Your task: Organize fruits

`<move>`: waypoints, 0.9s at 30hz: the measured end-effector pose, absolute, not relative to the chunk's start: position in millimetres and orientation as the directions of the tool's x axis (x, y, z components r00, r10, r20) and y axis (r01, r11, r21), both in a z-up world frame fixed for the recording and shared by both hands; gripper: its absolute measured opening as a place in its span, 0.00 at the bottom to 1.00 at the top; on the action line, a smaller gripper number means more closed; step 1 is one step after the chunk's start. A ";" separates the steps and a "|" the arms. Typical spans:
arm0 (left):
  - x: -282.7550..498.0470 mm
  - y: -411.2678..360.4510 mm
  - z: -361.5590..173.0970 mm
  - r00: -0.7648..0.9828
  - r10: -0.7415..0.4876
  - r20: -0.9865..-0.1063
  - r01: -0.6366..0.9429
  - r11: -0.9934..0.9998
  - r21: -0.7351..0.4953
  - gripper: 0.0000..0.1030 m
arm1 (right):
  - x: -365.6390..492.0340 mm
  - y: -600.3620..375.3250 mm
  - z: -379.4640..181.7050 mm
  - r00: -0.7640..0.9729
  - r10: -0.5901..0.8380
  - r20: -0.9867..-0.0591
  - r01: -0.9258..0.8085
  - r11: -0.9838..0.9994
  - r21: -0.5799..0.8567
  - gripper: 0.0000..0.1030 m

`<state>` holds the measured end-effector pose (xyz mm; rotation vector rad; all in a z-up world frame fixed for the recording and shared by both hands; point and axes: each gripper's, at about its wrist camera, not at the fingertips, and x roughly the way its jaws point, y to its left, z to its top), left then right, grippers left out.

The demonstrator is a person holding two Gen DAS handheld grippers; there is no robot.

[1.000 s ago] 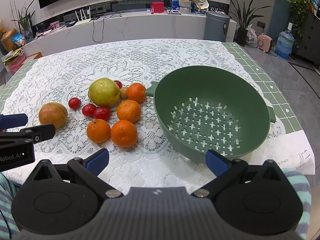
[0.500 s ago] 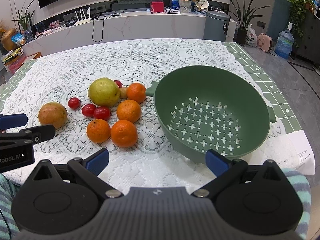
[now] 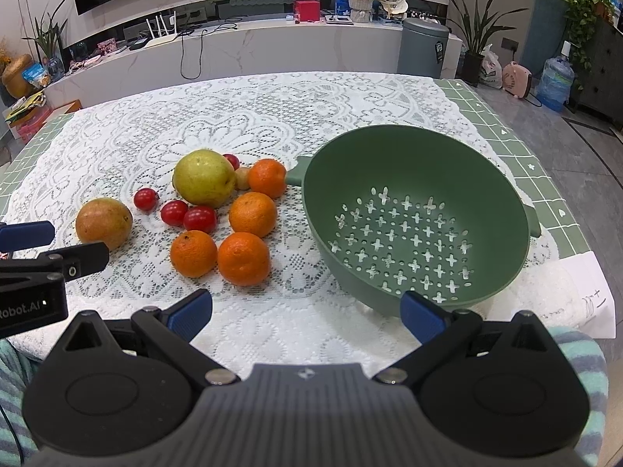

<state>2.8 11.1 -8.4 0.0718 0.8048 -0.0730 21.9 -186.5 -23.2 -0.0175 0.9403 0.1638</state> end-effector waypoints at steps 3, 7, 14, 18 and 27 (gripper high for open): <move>3.8 11.9 -8.3 0.691 -0.046 -0.722 0.102 0.994 0.035 0.77 | 21.8 -185.9 -23.6 0.587 0.146 -0.797 -0.155 0.986 0.066 0.96; 3.3 14.6 -7.1 0.709 -0.052 -0.704 0.114 0.993 0.042 0.76 | 18.4 -186.4 -23.8 0.626 0.210 -0.751 -0.193 0.975 0.112 0.96; 8.1 27.5 -8.3 0.712 -0.040 -0.701 0.084 0.996 0.028 0.73 | 16.7 -169.5 -22.3 0.657 0.314 -0.685 -0.317 0.940 0.126 0.96; 13.2 37.1 -10.4 0.712 -0.044 -0.701 0.068 0.998 0.007 0.68 | 18.1 -154.4 -23.6 0.665 0.344 -0.662 -0.383 0.919 0.093 0.83; 23.9 50.5 -23.3 0.723 0.014 -0.690 0.009 1.000 0.030 0.78 | 37.0 -133.9 -43.7 0.619 0.363 -0.697 -0.438 0.896 0.079 0.69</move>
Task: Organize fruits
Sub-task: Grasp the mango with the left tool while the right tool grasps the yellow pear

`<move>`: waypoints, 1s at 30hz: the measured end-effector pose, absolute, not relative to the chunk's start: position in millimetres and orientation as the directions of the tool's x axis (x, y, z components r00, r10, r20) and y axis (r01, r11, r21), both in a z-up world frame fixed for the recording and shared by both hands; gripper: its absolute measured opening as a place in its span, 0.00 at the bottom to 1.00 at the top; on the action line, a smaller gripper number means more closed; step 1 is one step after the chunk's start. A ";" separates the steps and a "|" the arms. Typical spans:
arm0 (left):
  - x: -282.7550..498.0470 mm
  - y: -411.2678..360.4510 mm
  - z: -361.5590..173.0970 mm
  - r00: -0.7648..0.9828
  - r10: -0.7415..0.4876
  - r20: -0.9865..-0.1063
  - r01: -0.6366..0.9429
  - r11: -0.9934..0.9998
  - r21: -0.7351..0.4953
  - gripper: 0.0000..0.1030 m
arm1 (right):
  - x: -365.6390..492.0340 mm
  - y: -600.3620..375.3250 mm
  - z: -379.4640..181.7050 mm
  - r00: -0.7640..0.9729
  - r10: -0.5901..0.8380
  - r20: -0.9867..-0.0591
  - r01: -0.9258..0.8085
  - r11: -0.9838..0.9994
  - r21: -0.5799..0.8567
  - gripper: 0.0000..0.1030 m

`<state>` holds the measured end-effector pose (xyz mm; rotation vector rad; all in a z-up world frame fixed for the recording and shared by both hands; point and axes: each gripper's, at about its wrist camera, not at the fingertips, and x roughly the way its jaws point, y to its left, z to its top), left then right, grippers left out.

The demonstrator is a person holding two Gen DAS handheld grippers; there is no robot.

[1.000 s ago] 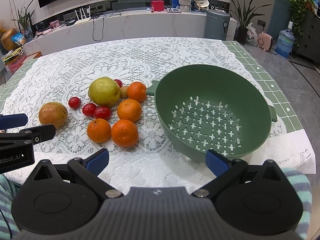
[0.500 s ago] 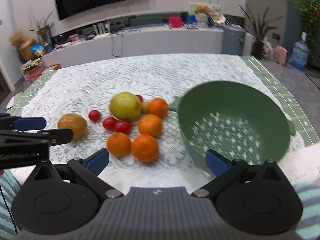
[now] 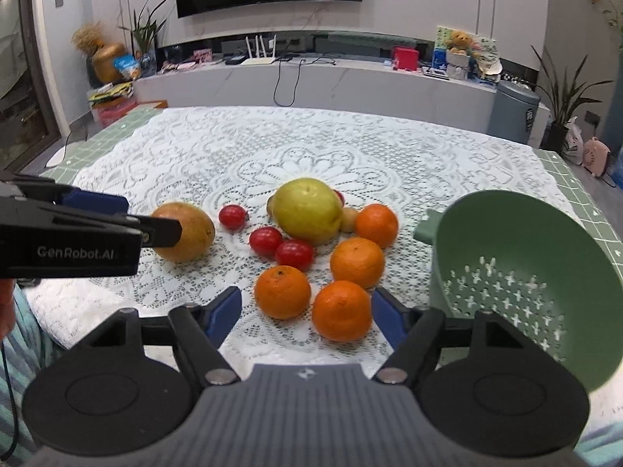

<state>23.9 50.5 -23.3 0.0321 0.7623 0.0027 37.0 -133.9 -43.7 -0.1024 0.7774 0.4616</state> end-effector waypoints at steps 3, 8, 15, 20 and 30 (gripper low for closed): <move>30.8 57.7 -27.2 0.719 0.024 -0.694 -0.008 1.000 0.026 0.81 | 46.6 -125.2 -46.5 0.628 0.360 -0.690 -0.459 0.887 0.045 0.69; 43.5 69.9 -36.7 0.691 0.033 -0.722 -0.030 0.999 0.017 0.82 | 67.7 -111.8 -51.3 0.642 0.364 -0.675 -0.505 0.863 -0.015 0.68; 60.4 84.1 -49.5 0.649 0.007 -0.761 -0.033 0.999 -0.018 0.83 | 101.3 -100.0 -60.2 0.632 0.360 -0.686 -0.532 0.845 -0.046 0.68; 68.3 89.2 -58.2 0.624 -0.001 -0.781 -0.046 0.998 -0.038 0.83 | 120.4 -93.2 -66.2 0.624 0.365 -0.691 -0.534 0.844 -0.036 0.69; 80.9 95.9 -72.0 0.613 -0.020 -0.790 -0.068 0.995 -0.078 0.83 | 147.1 -79.9 -80.8 0.590 0.384 -0.710 -0.525 0.850 0.024 0.70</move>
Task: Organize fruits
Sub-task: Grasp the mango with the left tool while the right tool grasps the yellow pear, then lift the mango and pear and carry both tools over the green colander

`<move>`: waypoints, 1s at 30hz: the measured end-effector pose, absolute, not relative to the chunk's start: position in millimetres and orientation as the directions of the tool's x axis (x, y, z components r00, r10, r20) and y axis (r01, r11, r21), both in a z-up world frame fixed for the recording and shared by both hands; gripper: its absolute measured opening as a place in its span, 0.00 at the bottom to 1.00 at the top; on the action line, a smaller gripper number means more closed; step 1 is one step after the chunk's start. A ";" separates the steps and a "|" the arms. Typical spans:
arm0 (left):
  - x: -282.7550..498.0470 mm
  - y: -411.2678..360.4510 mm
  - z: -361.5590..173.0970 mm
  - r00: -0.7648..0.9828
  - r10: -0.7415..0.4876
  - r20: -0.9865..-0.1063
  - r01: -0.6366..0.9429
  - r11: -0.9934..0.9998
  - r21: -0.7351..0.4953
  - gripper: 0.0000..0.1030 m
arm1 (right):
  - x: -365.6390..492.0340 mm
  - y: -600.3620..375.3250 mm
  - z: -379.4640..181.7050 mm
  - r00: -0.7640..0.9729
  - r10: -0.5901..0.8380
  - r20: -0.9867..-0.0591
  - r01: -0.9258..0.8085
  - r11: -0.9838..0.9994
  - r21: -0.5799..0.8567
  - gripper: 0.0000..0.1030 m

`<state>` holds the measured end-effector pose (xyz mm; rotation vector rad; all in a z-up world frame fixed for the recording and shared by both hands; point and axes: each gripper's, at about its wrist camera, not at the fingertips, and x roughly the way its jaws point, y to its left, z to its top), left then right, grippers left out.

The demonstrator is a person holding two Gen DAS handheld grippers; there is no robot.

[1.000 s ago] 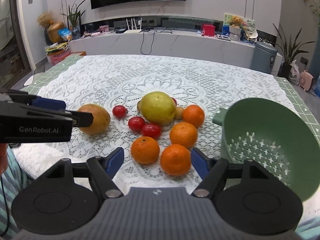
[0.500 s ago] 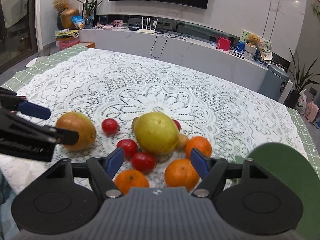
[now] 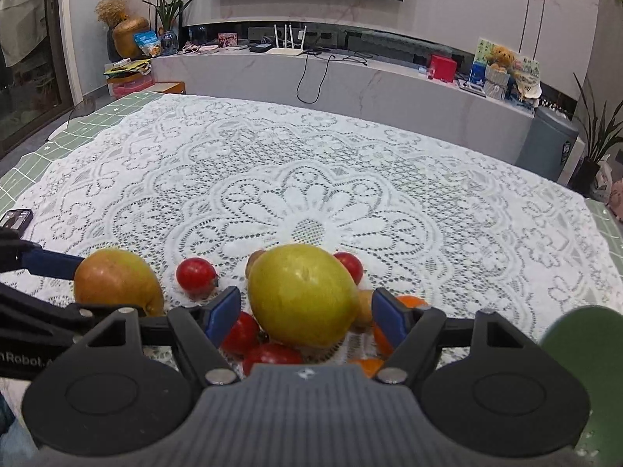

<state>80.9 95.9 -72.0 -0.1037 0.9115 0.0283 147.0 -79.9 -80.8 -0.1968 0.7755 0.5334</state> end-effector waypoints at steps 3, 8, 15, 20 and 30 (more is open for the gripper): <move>83.4 98.1 -75.7 0.609 -0.027 -0.792 -0.072 0.993 -0.090 0.84 | 150.8 -77.6 -85.1 0.582 0.386 -0.716 -0.526 0.850 0.031 0.70; 86.1 97.2 -76.7 0.614 -0.033 -0.789 -0.065 0.994 -0.092 0.84 | 153.5 -75.4 -88.8 0.582 0.385 -0.716 -0.523 0.851 0.033 0.69; 90.7 90.5 -77.1 0.616 -0.024 -0.788 -0.044 0.997 -0.065 0.80 | 151.6 -73.2 -89.6 0.594 0.375 -0.712 -0.523 0.852 0.012 0.65; 90.6 90.3 -77.9 0.629 -0.020 -0.777 -0.041 0.997 -0.059 0.79 | 151.2 -74.3 -89.1 0.600 0.379 -0.705 -0.518 0.855 0.019 0.64; 81.0 89.4 -64.0 0.654 0.001 -0.756 -0.057 0.997 -0.048 0.79 | 141.0 -80.6 -65.2 0.637 0.397 -0.661 -0.521 0.854 0.011 0.64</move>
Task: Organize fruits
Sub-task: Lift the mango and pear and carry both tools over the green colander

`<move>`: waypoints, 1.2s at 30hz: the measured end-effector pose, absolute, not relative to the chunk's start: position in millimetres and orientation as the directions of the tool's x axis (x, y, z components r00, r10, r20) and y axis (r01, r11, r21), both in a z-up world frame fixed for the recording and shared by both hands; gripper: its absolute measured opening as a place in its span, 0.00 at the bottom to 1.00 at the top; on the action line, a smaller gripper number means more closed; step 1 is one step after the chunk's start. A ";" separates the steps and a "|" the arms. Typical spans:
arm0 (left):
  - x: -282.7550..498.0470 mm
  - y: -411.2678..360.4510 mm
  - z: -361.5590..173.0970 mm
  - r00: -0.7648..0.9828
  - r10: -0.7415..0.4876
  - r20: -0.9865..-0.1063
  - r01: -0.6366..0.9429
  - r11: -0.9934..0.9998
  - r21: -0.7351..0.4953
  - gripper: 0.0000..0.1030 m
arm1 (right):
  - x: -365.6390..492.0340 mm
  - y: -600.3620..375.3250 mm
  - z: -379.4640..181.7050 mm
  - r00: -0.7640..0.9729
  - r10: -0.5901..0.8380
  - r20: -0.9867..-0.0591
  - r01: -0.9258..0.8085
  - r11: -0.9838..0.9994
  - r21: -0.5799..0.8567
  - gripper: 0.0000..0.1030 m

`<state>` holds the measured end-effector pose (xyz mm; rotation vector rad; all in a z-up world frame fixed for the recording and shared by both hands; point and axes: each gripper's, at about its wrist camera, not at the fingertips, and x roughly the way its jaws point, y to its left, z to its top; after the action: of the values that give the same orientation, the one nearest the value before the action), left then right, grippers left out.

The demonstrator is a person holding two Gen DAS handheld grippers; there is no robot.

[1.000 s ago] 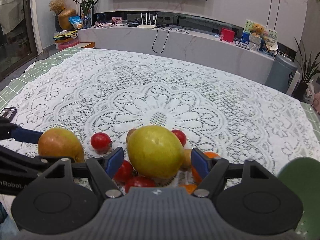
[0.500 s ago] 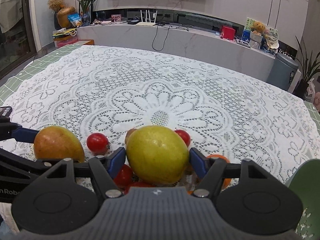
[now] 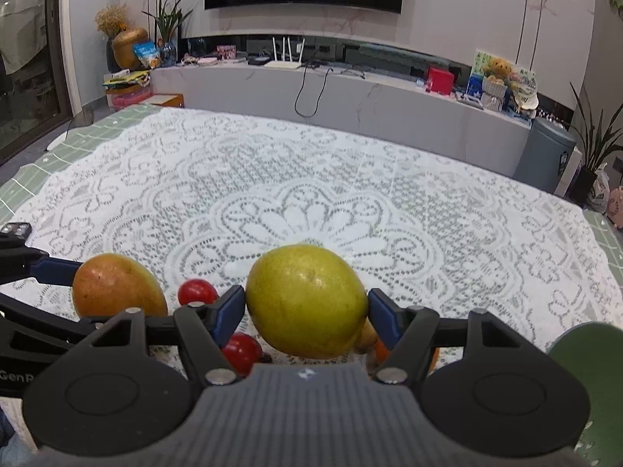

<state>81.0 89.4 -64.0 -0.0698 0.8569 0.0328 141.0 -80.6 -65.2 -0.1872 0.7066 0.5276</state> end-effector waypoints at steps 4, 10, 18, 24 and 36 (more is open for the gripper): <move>72.9 86.2 -47.0 0.683 0.002 -0.731 -0.055 0.997 -0.049 0.79 | 129.3 -89.9 -48.6 0.655 0.415 -0.631 -0.523 0.852 0.019 0.64; 60.7 70.4 -17.3 0.731 -0.024 -0.682 -0.013 0.999 -0.050 0.79 | 109.2 -119.1 -20.9 0.677 0.433 -0.595 -0.514 0.857 0.040 0.64; 52.5 26.5 14.9 0.776 -0.118 -0.620 0.125 0.992 -0.033 0.79 | 83.9 -180.2 5.3 0.714 0.386 -0.585 -0.462 0.887 0.022 0.64; 62.0 -17.3 20.5 0.755 -0.223 -0.617 0.263 0.964 -0.027 0.79 | 72.0 -229.5 3.7 0.699 0.328 -0.636 -0.435 0.901 -0.014 0.64; 102.4 -106.6 -0.1 0.541 -0.424 -0.726 0.558 0.827 -0.068 0.79 | 95.5 -285.2 -21.8 0.525 0.262 -0.810 -0.464 0.886 -0.014 0.64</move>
<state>102.4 -106.6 -0.1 0.1794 0.8109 -0.5870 95.5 -285.2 -21.8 -0.2402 0.9213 0.4393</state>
